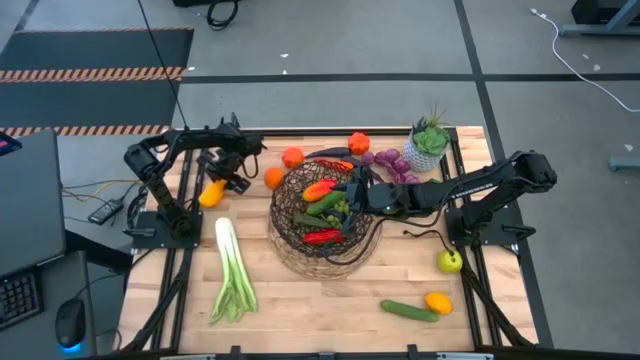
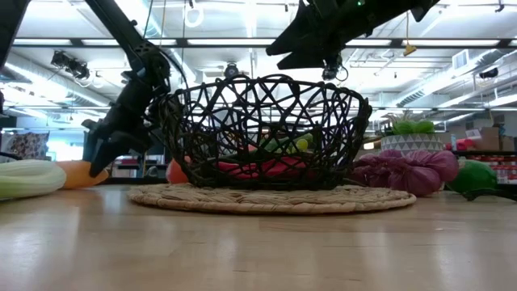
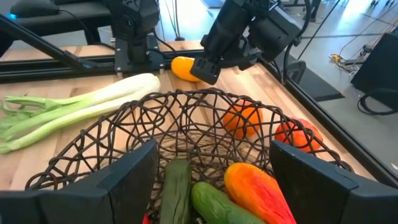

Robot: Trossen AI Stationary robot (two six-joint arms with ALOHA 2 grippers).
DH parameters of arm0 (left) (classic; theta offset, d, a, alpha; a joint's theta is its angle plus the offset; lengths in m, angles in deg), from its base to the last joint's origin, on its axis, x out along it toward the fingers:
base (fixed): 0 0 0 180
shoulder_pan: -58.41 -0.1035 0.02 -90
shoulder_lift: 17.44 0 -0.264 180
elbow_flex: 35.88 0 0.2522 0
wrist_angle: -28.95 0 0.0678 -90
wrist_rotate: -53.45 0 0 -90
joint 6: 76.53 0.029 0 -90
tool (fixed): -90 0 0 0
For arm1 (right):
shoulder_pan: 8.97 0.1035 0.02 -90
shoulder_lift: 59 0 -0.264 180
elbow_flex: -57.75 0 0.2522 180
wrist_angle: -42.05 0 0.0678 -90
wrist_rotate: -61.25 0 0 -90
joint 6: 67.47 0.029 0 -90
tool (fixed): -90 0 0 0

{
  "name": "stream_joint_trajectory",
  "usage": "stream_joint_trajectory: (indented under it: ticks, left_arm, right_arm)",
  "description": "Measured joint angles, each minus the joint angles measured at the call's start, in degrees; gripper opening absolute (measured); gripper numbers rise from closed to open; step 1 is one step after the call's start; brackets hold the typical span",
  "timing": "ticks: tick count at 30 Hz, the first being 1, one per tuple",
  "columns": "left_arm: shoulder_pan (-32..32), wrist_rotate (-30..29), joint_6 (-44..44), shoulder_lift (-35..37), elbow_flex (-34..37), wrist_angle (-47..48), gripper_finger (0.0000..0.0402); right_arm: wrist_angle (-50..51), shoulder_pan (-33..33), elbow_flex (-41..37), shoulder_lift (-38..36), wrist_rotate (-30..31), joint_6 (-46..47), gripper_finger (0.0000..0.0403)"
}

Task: Build produce basket
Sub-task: Put the yellow mango into the black basket

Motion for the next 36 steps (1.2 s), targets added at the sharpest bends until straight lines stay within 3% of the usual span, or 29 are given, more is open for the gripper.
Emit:
stream_joint_trajectory:
  ticks: [7, 15, 19, 25, 32, 36]
  left_arm:
    - [0.44, 0.02, 1.57, 0.23, -2.68, 8.10, 0.0167]
    - [4.26, 0.16, 1.64, 8.29, -16.26, 12.03, 0.0172]
    - [9.76, 0.21, -1.29, 14.52, -20.89, 7.75, 0.0170]
    - [21.00, 0.28, -3.53, 21.70, -21.42, -5.49, 0.0175]
    - [32.10, 0.36, -4.56, 21.83, -21.48, -22.34, 0.0180]
    - [35.96, 0.24, -5.33, 20.57, -21.41, -25.67, 0.0183]
  right_arm:
    - [0.09, 0.00, 0.00, 0.00, 0.15, -0.46, 0.0313]
    - [0.55, -0.51, 0.00, 0.00, 2.22, -0.52, 0.0313]
    - [1.63, -0.70, 0.00, -0.43, 4.00, 0.27, 0.0313]
    - [4.14, -0.70, -0.01, -1.18, 6.71, 1.99, 0.0306]
    - [4.53, -1.16, -0.04, -2.67, 7.19, 2.19, 0.0299]
    - [5.58, -1.12, -0.02, -4.96, 7.71, 1.97, 0.0300]
